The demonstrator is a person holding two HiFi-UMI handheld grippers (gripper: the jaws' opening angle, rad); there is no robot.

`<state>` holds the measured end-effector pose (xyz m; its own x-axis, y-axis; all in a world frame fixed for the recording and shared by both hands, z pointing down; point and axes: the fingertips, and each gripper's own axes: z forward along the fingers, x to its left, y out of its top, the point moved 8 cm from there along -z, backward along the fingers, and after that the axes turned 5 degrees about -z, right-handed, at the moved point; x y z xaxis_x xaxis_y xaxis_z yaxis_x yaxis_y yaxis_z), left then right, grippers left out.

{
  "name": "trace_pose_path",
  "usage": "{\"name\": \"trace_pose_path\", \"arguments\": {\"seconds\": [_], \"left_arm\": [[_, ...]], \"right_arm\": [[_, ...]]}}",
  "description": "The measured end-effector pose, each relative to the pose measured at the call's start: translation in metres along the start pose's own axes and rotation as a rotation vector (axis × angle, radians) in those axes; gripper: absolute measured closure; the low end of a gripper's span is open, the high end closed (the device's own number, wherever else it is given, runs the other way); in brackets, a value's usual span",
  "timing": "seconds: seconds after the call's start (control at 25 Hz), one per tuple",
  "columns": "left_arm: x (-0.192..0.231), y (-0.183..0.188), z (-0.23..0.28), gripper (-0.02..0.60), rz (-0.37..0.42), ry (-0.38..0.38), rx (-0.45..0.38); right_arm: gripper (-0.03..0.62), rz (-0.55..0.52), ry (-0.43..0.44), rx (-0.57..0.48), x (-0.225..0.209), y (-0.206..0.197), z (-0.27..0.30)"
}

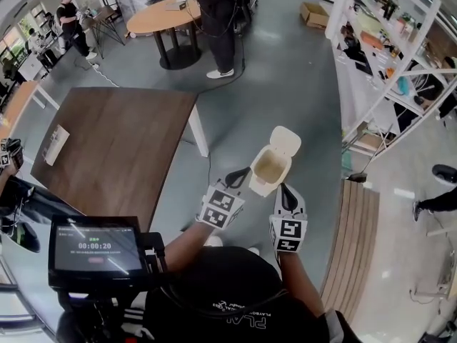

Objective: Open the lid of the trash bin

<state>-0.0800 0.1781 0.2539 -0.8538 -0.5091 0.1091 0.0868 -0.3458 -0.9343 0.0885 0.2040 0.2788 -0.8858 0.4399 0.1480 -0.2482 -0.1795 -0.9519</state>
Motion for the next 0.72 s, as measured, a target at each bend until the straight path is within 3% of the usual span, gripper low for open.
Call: {"name": "trace_pose_path", "arguments": {"seconds": [0.72], "left_arm": [[0.019, 0.013, -0.029, 0.581, -0.001, -0.054, 0.016]], "right_arm": [[0.595, -0.015, 0.001, 0.022, 0.046, 0.027, 0.004]]}}
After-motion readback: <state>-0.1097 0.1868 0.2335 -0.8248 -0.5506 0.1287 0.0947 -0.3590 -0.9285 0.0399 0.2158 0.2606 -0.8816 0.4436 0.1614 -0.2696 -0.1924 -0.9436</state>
